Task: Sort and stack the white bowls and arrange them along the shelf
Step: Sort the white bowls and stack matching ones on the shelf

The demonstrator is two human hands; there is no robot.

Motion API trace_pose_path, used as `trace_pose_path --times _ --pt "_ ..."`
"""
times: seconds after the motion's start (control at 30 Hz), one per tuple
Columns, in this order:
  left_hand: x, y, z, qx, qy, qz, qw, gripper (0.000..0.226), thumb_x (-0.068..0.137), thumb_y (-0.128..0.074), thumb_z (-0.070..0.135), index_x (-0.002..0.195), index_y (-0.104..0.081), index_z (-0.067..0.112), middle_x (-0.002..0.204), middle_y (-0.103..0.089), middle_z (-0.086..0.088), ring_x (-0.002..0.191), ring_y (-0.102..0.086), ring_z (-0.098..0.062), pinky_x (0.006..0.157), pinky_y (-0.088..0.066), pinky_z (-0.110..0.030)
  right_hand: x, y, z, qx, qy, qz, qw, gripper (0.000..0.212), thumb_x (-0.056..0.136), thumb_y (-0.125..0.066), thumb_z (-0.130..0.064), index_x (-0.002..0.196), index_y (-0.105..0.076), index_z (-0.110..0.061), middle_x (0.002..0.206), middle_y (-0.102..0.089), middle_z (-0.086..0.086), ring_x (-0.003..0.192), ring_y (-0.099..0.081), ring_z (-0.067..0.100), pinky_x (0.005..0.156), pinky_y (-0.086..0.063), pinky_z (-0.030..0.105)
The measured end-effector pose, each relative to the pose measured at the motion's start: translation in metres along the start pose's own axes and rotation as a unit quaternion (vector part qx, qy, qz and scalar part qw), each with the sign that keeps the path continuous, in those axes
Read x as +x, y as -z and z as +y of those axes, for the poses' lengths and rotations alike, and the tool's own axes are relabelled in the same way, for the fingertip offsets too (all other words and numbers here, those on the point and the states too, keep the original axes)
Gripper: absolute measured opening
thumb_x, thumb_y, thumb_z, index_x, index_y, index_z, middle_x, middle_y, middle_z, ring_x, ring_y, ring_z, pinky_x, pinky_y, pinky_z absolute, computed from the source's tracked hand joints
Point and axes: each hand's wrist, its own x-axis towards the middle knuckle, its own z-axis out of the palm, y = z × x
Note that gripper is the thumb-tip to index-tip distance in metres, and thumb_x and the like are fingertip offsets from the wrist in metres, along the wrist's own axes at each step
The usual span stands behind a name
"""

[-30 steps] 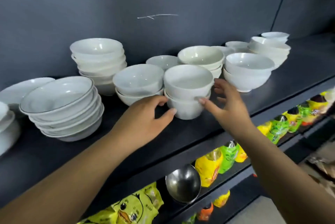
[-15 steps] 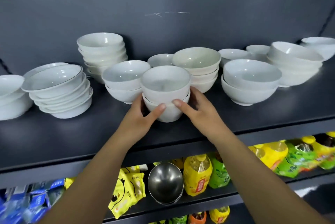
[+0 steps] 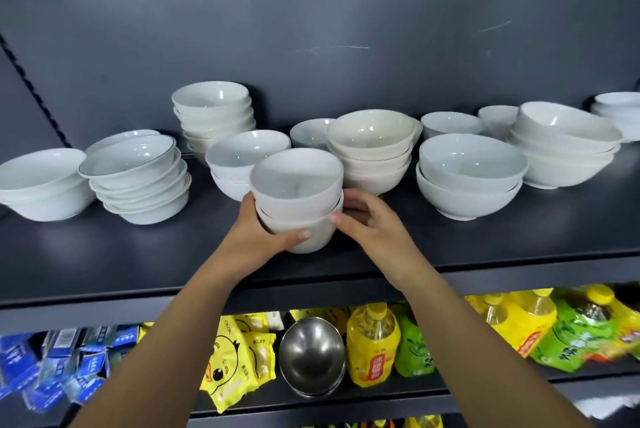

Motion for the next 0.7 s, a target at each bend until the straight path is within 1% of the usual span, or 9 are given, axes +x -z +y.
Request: trace_pose_path --times 0.1,0.2,0.23,0.3,0.37,0.47,0.57,0.63,0.7 --pt "-0.002 0.002 -0.002 0.007 0.004 0.025 1.0 0.12 0.031 -0.076 0.057 0.136 -0.032 0.019 0.118 -0.049 0.016 0.113 -0.049 -0.006 0.083 -0.041 -0.016 0.003 0.001 0.0 0.004 -0.034 0.036 0.999 0.052 0.083 -0.064 -0.028 0.13 -0.048 -0.014 0.128 -0.053 -0.005 0.12 -0.05 0.01 0.101 -0.042 0.028" --pt "-0.006 0.002 0.001 0.01 -0.005 0.035 0.999 0.121 0.033 -0.082 0.055 0.137 -0.032 0.017 0.122 -0.048 0.012 0.115 -0.047 -0.009 0.088 -0.04 -0.024 0.006 0.005 -0.002 0.114 -0.053 0.141 0.982 0.037 0.085 -0.061 -0.024 0.12 -0.051 -0.016 0.121 -0.055 -0.007 0.124 -0.046 0.013 0.097 -0.039 0.026" --pt "-0.007 0.002 0.002 0.008 -0.004 0.037 0.999 0.119 0.038 -0.087 0.051 0.137 -0.031 0.017 0.12 -0.047 0.013 0.114 -0.046 -0.009 0.088 -0.038 -0.023 0.008 0.007 -0.001 0.15 -0.065 0.162 0.973 0.042 0.086 -0.061 -0.022 0.126 -0.048 -0.014 0.127 -0.051 -0.007 0.127 -0.043 0.013 0.101 -0.037 0.027" --pt "-0.009 0.002 0.002 0.005 -0.002 0.042 0.999 0.103 0.054 -0.086 0.034 0.138 -0.029 0.016 0.116 -0.043 0.014 0.112 -0.044 -0.008 0.087 -0.036 -0.023 0.014 0.013 0.002 0.196 -0.094 0.18 0.959 0.069 0.086 -0.062 -0.021 0.143 -0.025 -0.007 0.145 -0.035 0.0 0.134 -0.033 0.015 0.112 -0.028 0.034" --pt "-0.011 0.001 0.005 0.014 -0.005 0.048 0.999 0.092 0.064 -0.082 0.024 0.138 -0.028 0.016 0.115 -0.041 0.014 0.109 -0.042 -0.006 0.085 -0.035 -0.022 0.028 0.018 0.004 0.169 -0.095 0.173 0.966 0.086 0.078 -0.07 -0.027 0.146 -0.02 -0.01 0.15 -0.029 0.001 0.136 -0.031 0.017 0.114 -0.025 0.037" --pt "-0.011 0.001 0.003 0.017 -0.01 0.061 0.998 0.09 0.064 -0.082 0.023 0.137 -0.029 0.016 0.115 -0.041 0.015 0.107 -0.042 -0.005 0.082 -0.034 -0.02 0.043 0.02 0.006 0.069 -0.078 0.197 0.975 0.112 0.051 -0.079 -0.047 0.144 -0.025 -0.016 0.148 -0.036 -0.002 0.134 -0.035 0.015 0.113 -0.029 0.039" --pt "-0.013 0.0 0.004 0.017 -0.009 0.074 0.997 0.091 0.064 -0.082 0.023 0.137 -0.028 0.017 0.115 -0.041 0.015 0.106 -0.04 -0.004 0.082 -0.034 -0.02 0.053 0.02 0.007 -0.007 -0.058 0.219 0.974 0.122 0.042 -0.077 -0.053 0.145 -0.021 -0.019 0.149 -0.033 -0.004 0.135 -0.032 0.015 0.113 -0.029 0.039" --pt "-0.013 0.001 0.005 0.019 -0.008 0.073 0.997 0.092 0.065 -0.082 0.023 0.138 -0.027 0.017 0.116 -0.04 0.014 0.105 -0.04 -0.004 0.083 -0.033 -0.021 0.056 0.019 0.004 -0.026 -0.048 0.225 0.973 0.129 0.035 -0.075 -0.058 0.145 -0.019 -0.019 0.149 -0.031 -0.003 0.136 -0.032 0.015 0.112 -0.029 0.039" --pt "-0.014 0.001 0.006 0.016 -0.004 0.069 0.997 0.091 0.065 -0.081 0.023 0.138 -0.026 0.017 0.116 -0.04 0.014 0.105 -0.039 -0.004 0.083 -0.033 -0.02 0.059 0.018 0.004 -0.032 -0.045 0.233 0.971 0.127 0.042 -0.08 -0.054 0.146 -0.017 -0.018 0.15 -0.03 -0.002 0.136 -0.031 0.016 0.113 -0.028 0.039"
